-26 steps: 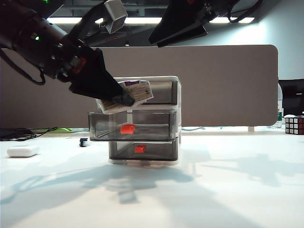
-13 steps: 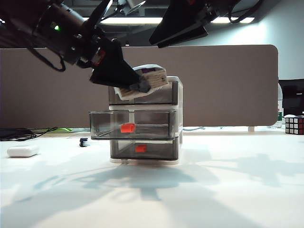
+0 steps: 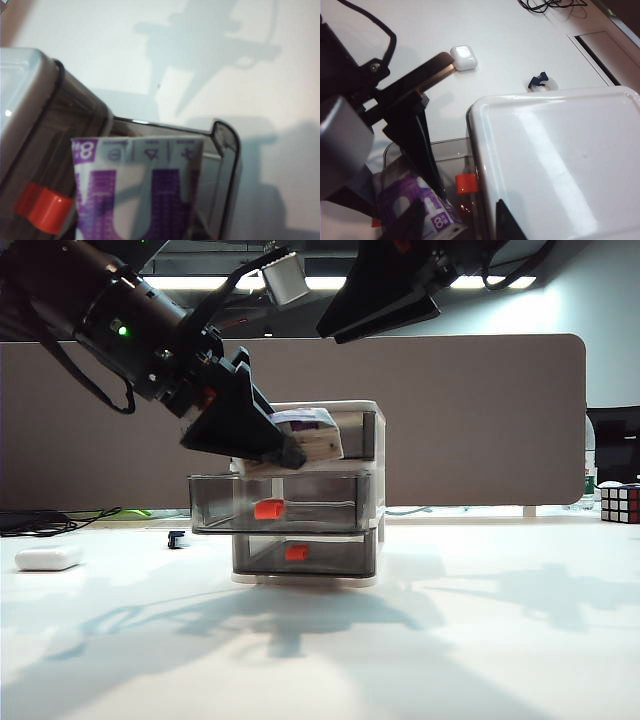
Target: Open the second layer of the drawer on the table, pick up a pack of napkins on the table and put it in, and finally close the drawer.
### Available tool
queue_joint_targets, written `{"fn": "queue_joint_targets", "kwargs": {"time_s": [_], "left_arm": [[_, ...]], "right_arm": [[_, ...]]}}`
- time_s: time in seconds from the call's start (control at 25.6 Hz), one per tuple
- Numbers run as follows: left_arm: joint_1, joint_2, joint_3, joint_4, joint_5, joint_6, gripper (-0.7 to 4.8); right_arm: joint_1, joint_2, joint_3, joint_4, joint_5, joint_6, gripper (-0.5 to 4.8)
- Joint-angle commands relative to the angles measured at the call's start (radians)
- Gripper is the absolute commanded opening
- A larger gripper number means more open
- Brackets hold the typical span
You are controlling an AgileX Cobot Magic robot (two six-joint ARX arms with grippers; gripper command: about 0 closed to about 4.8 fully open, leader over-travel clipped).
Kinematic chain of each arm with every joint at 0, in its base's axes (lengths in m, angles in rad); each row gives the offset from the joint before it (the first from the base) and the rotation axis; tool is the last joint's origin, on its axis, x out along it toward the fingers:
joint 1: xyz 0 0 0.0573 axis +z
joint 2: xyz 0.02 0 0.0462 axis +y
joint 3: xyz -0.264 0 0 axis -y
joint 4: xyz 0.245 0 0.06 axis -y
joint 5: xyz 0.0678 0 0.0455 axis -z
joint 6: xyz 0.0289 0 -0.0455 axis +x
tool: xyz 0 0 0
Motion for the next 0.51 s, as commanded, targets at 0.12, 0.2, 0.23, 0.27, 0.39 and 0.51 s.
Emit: {"fn": "queue_joint_targets", "kwargs": {"time_s": [0.12,0.2,0.23,0.27,0.39,0.51], "left_arm": [[0.002,-0.001,0.003,-0.023,-0.051,0.007,3.51],[0.002,-0.001,0.004,-0.022,-0.06,0.007,3.51],[0.002,-0.001,0.004,-0.021,-0.062,0.007,3.51],[0.002,-0.001,0.004,-0.02,-0.068,0.006,3.51],[-0.005,-0.055,0.006,-0.048,-0.208,-0.027,3.49],[-0.004,-0.209,0.045,-0.261,-0.205,-0.186,3.02]], "right_arm": [[0.0,-0.006,0.006,0.002,-0.001,0.004,2.03],[0.0,-0.006,0.006,0.002,-0.002,0.004,2.03],[0.0,-0.006,0.006,0.002,-0.002,0.004,2.03],[0.0,-0.006,0.006,0.002,-0.002,0.004,2.03],[0.0,-0.006,0.006,0.004,-0.002,0.004,2.03],[0.0,-0.006,0.006,0.054,-0.001,0.005,1.92]]}}
